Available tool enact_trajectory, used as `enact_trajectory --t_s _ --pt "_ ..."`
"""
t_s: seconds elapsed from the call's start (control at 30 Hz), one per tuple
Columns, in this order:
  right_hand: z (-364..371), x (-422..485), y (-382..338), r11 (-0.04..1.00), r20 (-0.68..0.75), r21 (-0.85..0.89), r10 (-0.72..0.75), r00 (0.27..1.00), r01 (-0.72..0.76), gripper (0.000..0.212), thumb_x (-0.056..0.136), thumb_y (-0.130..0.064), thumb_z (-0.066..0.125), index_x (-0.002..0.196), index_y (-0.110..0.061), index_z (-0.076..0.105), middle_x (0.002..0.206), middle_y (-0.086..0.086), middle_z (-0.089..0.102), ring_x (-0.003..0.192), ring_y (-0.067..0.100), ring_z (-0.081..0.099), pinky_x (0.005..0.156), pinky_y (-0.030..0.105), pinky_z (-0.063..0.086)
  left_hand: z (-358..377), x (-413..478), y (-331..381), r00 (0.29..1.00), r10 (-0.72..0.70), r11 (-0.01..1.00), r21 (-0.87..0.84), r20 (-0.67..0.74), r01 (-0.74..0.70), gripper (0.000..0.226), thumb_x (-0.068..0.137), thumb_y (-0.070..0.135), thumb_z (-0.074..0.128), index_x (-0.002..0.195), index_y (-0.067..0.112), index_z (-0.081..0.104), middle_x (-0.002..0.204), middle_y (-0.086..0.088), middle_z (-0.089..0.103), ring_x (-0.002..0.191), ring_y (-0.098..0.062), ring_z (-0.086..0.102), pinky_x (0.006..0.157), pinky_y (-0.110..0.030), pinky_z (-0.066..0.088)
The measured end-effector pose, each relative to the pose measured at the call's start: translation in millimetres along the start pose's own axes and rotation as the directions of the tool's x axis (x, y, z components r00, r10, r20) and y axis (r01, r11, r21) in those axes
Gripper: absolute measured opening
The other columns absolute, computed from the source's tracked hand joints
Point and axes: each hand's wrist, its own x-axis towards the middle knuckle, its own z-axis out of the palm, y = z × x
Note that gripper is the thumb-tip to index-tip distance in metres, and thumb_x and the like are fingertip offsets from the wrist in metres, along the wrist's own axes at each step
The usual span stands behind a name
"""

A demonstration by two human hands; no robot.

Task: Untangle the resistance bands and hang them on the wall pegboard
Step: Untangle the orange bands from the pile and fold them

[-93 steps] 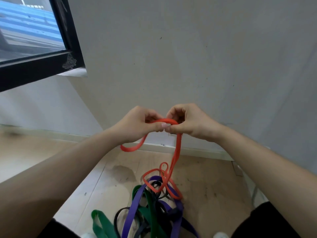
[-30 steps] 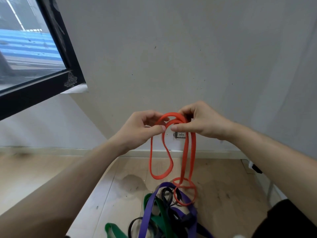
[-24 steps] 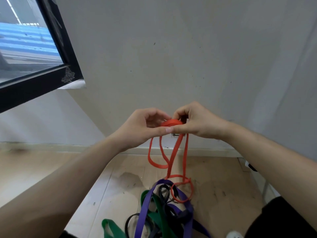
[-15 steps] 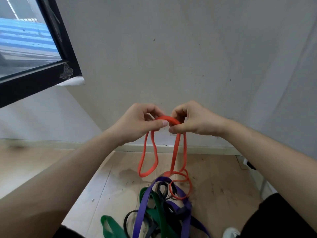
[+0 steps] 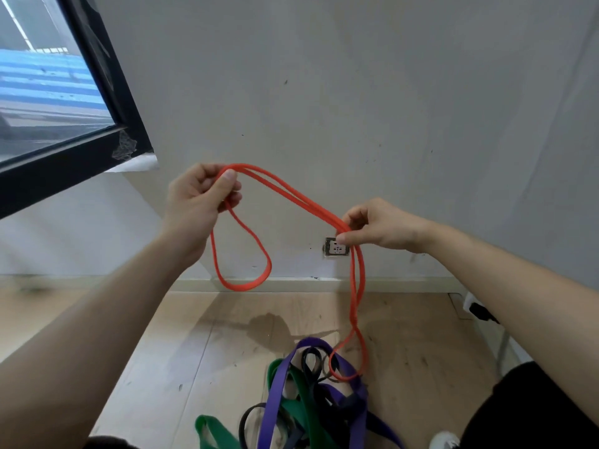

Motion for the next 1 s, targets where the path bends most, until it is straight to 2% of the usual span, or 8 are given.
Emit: enact_trajectory --t_s 0.1,0.23,0.43,0.5,0.6,0.73,0.83,1.0 --pt "-13 -4 -5 0.985 -0.14 0.161 -0.044 0.989 0.066 0.012 0.088 -0.015 0.075 0.099 -0.01 0.075 0.09 0.015 0.075 0.087 0.019 0.071 0.086 0.033 0.058 -12 3 -10 0.996 -0.082 0.996 0.041 0.017 0.081 0.015 0.1 0.009 0.058 0.112 0.003 0.063 0.082 -0.005 0.064 0.068 -0.011 0.063 0.076 -0.026 0.057" --pt "-20 -9 -15 0.94 -0.251 0.294 -0.101 0.963 0.175 0.009 0.094 -0.013 0.067 0.101 -0.01 0.072 0.083 0.008 0.072 0.083 0.021 0.073 0.084 0.035 0.059 -23 6 -22 0.978 -0.173 0.981 0.109 0.117 0.16 0.012 0.094 0.01 0.066 0.105 0.01 0.071 0.079 -0.003 0.068 0.077 -0.02 0.063 0.082 -0.033 0.054" --pt "-14 -14 -34 0.904 -0.324 0.303 -0.198 0.925 0.3 0.009 0.098 -0.013 0.062 0.101 -0.012 0.07 0.081 0.007 0.07 0.074 0.018 0.066 0.073 0.027 0.055 -6 -7 -19 0.913 -0.245 0.941 0.307 0.327 0.143 0.025 0.079 0.019 0.081 0.103 0.011 0.076 0.087 -0.006 0.073 0.081 -0.018 0.069 0.09 -0.035 0.057" --pt "-10 -15 -39 0.914 -0.297 0.266 -0.225 0.928 0.307 0.011 0.097 -0.013 0.063 0.104 -0.01 0.071 0.082 0.008 0.07 0.076 0.017 0.067 0.076 0.027 0.057 7 -13 -13 0.902 -0.234 0.947 0.294 0.362 0.128 0.029 0.075 0.026 0.082 0.101 0.014 0.077 0.089 -0.004 0.075 0.081 -0.017 0.07 0.086 -0.033 0.057" --pt "-1 -16 -46 0.947 -0.204 0.126 -0.267 0.942 0.296 0.014 0.096 -0.012 0.065 0.107 -0.009 0.072 0.085 0.006 0.073 0.08 0.014 0.07 0.082 0.028 0.059 29 -19 -5 0.904 -0.195 0.977 0.156 0.382 0.145 0.038 0.07 0.034 0.08 0.101 0.013 0.076 0.082 -0.004 0.071 0.075 -0.016 0.067 0.08 -0.028 0.057" --pt "9 -16 -49 0.961 -0.122 0.001 -0.273 0.954 0.275 0.012 0.093 -0.015 0.069 0.104 -0.01 0.073 0.086 0.005 0.075 0.083 0.014 0.072 0.079 0.026 0.059 51 -25 1 0.906 -0.154 0.984 0.142 0.395 0.105 0.023 0.082 0.025 0.079 0.101 0.012 0.075 0.078 -0.004 0.067 0.069 -0.014 0.064 0.072 -0.023 0.057" --pt "10 -13 -45 0.977 -0.047 -0.059 -0.209 0.977 0.206 0.01 0.09 -0.018 0.073 0.099 -0.013 0.073 0.089 0.005 0.075 0.084 0.017 0.072 0.078 0.031 0.06 55 -25 0 0.917 -0.139 0.975 0.213 0.375 0.061 0.013 0.087 0.021 0.076 0.096 0.012 0.075 0.073 0.0 0.068 0.067 -0.011 0.063 0.068 -0.02 0.055" --pt "13 -5 -18 0.988 0.053 -0.131 -0.076 0.996 0.082 0.008 0.089 -0.017 0.075 0.092 -0.01 0.074 0.093 0.011 0.075 0.09 0.025 0.072 0.089 0.045 0.058 52 -21 -1 0.949 -0.1 0.984 0.17 0.3 0.05 0.004 0.089 0.019 0.073 0.091 0.015 0.073 0.07 0.004 0.065 0.067 -0.011 0.061 0.066 -0.018 0.053"
